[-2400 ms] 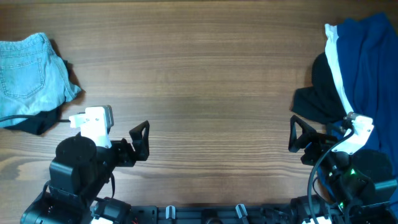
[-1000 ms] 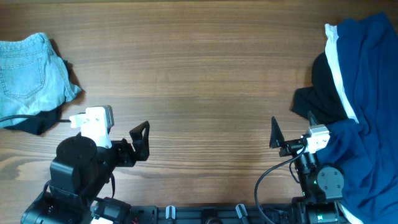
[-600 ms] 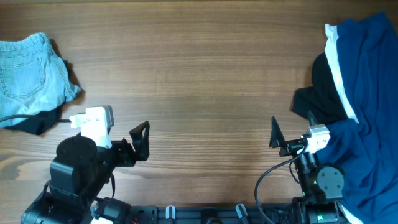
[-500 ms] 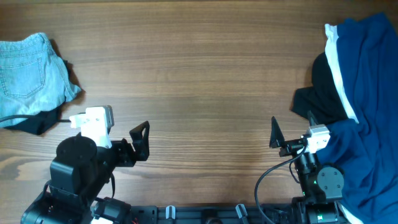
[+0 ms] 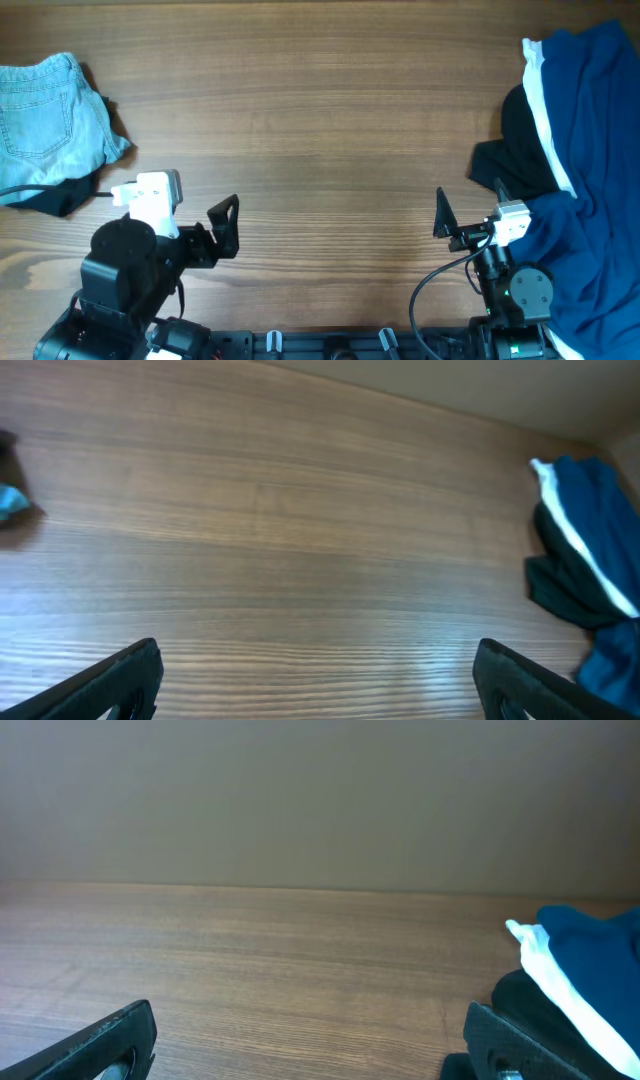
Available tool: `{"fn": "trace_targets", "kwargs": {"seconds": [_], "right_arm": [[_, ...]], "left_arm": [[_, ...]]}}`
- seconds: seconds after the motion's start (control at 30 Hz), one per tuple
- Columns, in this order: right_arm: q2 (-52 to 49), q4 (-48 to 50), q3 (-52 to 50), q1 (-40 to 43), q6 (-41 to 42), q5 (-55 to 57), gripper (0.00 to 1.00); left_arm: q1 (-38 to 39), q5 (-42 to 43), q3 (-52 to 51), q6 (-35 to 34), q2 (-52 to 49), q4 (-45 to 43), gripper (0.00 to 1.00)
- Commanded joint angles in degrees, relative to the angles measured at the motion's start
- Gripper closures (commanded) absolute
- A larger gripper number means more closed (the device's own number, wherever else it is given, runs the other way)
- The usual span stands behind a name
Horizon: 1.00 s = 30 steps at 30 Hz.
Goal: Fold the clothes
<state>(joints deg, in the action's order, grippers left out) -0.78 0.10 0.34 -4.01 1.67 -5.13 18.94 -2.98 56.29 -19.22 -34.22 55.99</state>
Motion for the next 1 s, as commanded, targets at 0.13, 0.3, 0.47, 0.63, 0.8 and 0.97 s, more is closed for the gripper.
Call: {"fn": "trace_targets", "kwargs": {"seconds": [0.13,0.3,0.47,0.63,0.8,0.97], "right_arm": [[0.6,0.3,0.0,0.2,0.9,-0.9,0.0],[0.6,0.3,0.0,0.2,0.9,-0.9,0.0],[0.6,0.3,0.0,0.2,0.9,-0.9,0.0],[0.6,0.3,0.0,0.2,0.9,-0.9,0.0],[0.6,0.3,0.0,0.2,0.9,-0.9,0.0],[0.6,0.3,0.0,0.2,0.9,-0.9,0.0]], "left_arm": [[-7.9,-2.7,-3.1,0.7,3.1,1.7,0.0],[-11.0,-2.4,-14.8,0.7,12.3,-3.3,0.0],[-13.9,-2.4,-31.3,-1.4,22.3,-17.5,0.0],[-15.2,-2.4,-44.2,-2.3,30.0,-31.5,0.0],[-17.4,-2.4,-52.4,-2.2,34.1,-48.2,0.0],[-18.0,1.2,-56.0,-2.1,34.1,-51.9,0.0]]}}
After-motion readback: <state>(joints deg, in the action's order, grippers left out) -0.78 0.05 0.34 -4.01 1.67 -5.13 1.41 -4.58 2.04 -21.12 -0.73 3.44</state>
